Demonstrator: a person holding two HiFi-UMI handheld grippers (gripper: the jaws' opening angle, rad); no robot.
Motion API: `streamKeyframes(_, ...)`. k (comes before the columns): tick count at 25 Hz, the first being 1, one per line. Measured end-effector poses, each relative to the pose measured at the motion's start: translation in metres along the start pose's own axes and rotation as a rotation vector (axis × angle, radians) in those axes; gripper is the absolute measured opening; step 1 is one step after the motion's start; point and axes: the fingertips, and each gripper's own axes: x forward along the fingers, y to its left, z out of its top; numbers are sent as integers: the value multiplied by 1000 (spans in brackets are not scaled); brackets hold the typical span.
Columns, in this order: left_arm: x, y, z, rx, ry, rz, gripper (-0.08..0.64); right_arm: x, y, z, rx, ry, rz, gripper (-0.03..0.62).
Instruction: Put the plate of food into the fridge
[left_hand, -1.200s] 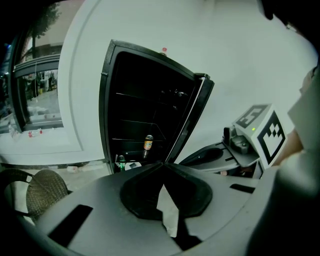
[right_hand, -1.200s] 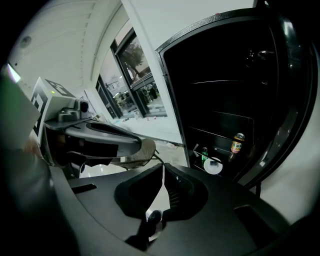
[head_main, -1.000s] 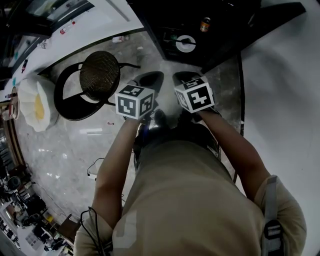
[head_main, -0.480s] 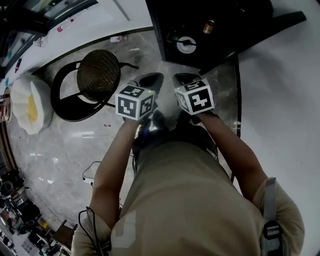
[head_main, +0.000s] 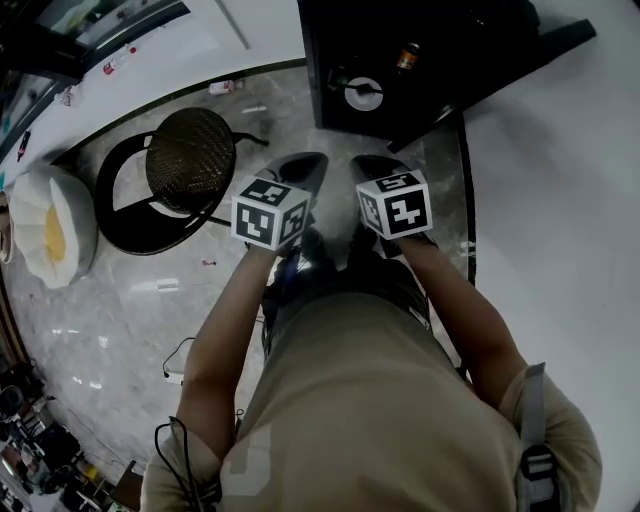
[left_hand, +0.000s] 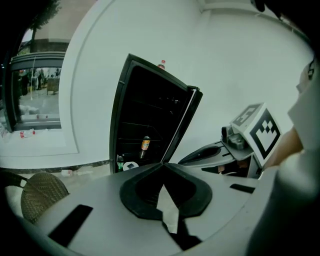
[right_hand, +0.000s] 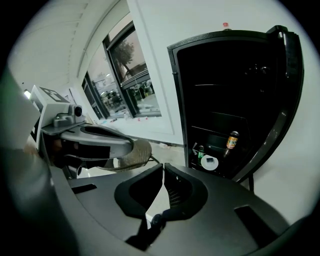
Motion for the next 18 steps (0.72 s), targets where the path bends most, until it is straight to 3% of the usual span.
streamKeyframes(18, -17, -23, 9, 84, -58, -96, 11, -40, 6, 1, 76, -114, -157, 25)
